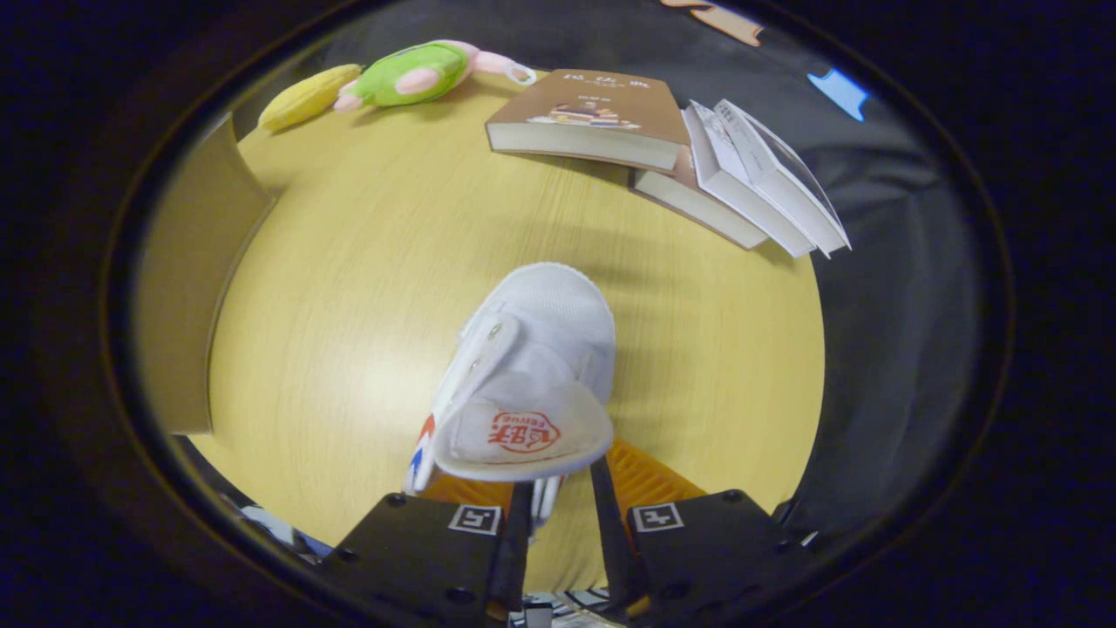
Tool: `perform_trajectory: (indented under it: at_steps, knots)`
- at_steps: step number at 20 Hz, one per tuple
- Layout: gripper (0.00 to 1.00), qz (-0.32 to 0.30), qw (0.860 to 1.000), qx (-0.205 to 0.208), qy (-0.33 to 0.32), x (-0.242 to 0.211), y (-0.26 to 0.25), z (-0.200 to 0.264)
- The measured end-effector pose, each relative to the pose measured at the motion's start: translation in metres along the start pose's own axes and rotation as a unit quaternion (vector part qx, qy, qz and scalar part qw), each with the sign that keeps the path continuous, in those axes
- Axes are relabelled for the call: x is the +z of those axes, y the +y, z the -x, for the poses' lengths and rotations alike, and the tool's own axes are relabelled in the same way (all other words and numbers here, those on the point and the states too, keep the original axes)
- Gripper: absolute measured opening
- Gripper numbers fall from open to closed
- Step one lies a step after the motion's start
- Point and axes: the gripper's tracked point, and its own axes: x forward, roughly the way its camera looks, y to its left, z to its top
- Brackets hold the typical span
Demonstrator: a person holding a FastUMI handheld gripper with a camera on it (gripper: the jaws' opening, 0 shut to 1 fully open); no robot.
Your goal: Open the storage box then place both shoes into the box .Put the left shoe in first, then the right shoe, with the right side of both shoes facing outward in a uniform manner.
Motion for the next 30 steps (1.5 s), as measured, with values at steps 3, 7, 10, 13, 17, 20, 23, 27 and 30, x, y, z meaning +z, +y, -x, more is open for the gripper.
perform_trajectory:
  at_steps: [3, 7, 10, 13, 17, 20, 23, 27, 30]
  knots:
    - [0.35, -0.026, 1.000, -0.016, 0.008, 0.001, 0.001, -0.001]
    - [0.22, 0.082, 0.994, -0.066, -0.025, 0.001, -0.013, -0.002]
    - [0.13, 0.089, 0.993, -0.066, -0.035, 0.002, -0.010, 0.003]
    - [0.04, 0.070, 0.996, -0.035, -0.036, 0.002, -0.001, 0.006]
    - [0.04, 0.048, 0.998, 0.018, -0.035, -0.007, 0.021, 0.019]
    - [0.04, 0.034, 0.998, 0.047, -0.039, -0.009, 0.036, 0.042]
    - [0.04, 0.034, 0.995, 0.079, -0.045, -0.005, 0.050, 0.079]
    - [0.04, 0.040, 0.989, 0.124, -0.075, 0.008, 0.078, 0.153]
    - [0.04, 0.056, 0.981, 0.160, -0.099, 0.022, 0.112, 0.211]
